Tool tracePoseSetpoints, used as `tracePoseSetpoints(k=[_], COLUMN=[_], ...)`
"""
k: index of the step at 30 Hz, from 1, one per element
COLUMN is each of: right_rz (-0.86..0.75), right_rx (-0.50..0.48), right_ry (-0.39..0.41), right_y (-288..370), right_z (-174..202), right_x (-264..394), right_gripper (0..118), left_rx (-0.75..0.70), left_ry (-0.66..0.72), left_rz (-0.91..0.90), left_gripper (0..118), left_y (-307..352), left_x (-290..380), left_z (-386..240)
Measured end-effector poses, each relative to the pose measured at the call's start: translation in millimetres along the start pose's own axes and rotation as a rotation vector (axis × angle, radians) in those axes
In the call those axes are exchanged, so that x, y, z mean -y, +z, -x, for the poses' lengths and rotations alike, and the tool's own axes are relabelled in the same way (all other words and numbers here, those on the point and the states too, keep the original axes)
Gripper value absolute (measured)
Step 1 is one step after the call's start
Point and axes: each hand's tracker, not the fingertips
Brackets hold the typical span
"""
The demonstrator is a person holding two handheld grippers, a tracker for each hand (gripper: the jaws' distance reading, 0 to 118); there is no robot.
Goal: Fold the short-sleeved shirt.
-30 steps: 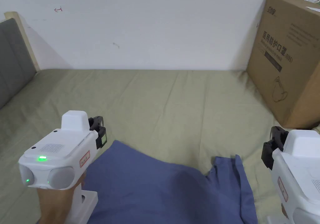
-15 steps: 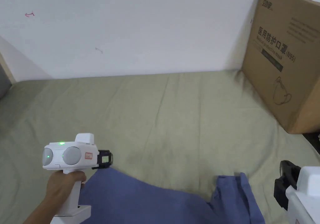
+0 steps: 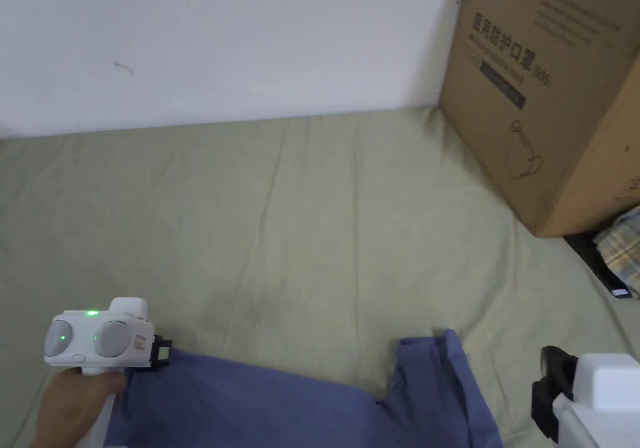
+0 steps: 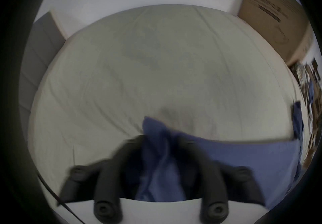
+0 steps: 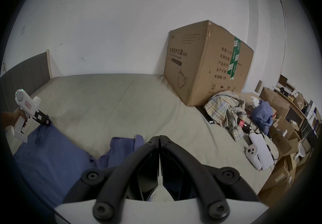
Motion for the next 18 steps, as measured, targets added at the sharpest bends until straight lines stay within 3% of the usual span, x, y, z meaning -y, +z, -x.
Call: tracePoseSetpoints(k=[1,2,5,6,9,10,15,17,18], right_rz=[0.009,0.027,0.148,0.178,0.309,0.341,0.461,0.489,0.513], right_rx=[-0.001,-0.003,-0.027,-0.027,-0.070,-0.075,-0.076,-0.072,-0.069], right_ry=[-0.009,-0.020,-0.035,-0.043,-0.061,-0.054,-0.058,-0.071,-0.073], right_y=[0,0,-3,-5,-21,-26,-57,-72,-79], right_z=[-1,1,6,7,6,8,17,20,22], right_x=[2,3,12,16,38,45,81,90,94], right_gripper=[0,0,3,20,91,96,91,79,66], left_rx=[0.002,0.004,0.021,0.022,0.047,0.053,0.062,0.061,0.062], left_ry=[-0.036,-0.046,0.011,0.017,0.035,0.036,0.043,0.044,0.044], left_rz=[0.003,0.009,-0.079,-0.113,-0.170,-0.176,-0.230,-0.245,-0.246], left_gripper=[11,4,3,3,3,3,3,3,3], left_y=[5,10,39,46,98,112,164,173,177], left_x=[0,2,7,7,19,23,37,42,44], left_z=[-2,-3,1,1,2,2,5,8,7])
